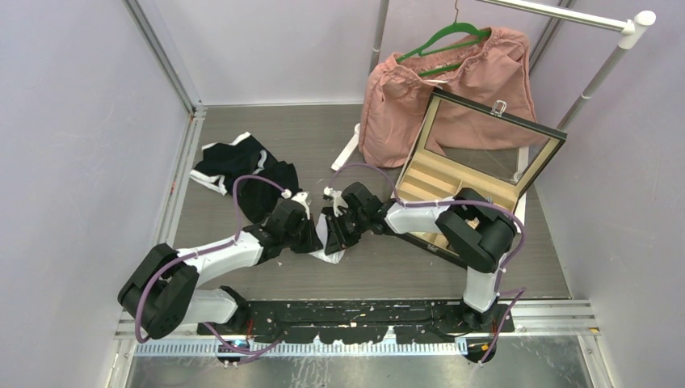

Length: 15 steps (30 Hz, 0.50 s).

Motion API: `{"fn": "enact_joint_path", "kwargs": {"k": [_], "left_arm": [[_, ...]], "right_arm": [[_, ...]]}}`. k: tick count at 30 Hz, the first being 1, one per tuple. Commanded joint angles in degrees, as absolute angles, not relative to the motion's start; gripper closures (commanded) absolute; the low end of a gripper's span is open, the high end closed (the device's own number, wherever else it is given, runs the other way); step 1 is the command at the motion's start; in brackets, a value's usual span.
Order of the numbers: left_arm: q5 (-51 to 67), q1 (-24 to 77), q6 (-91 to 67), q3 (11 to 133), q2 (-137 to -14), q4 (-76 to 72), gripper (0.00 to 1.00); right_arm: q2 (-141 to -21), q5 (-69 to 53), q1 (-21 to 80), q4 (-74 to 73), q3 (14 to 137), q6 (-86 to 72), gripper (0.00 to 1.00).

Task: Roll the underwear
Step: Roll the underwear to the center of the board.

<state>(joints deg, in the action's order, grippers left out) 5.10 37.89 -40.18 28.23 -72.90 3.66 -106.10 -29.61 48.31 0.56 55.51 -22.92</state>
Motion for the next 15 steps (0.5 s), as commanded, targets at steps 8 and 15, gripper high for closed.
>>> {"fn": "enact_joint_path", "kwargs": {"k": [8,15], "left_arm": [[1.3,37.6,-40.2,24.9,-73.5,6.8,0.99],[1.4,37.6,-40.2,24.9,-73.3,6.9,0.99]], "right_arm": [[-100.0,-18.8,47.9,-3.1,50.3,-25.7,0.64],[-98.1,-17.1,47.9,-2.7,48.0,-27.0,0.63]]}}
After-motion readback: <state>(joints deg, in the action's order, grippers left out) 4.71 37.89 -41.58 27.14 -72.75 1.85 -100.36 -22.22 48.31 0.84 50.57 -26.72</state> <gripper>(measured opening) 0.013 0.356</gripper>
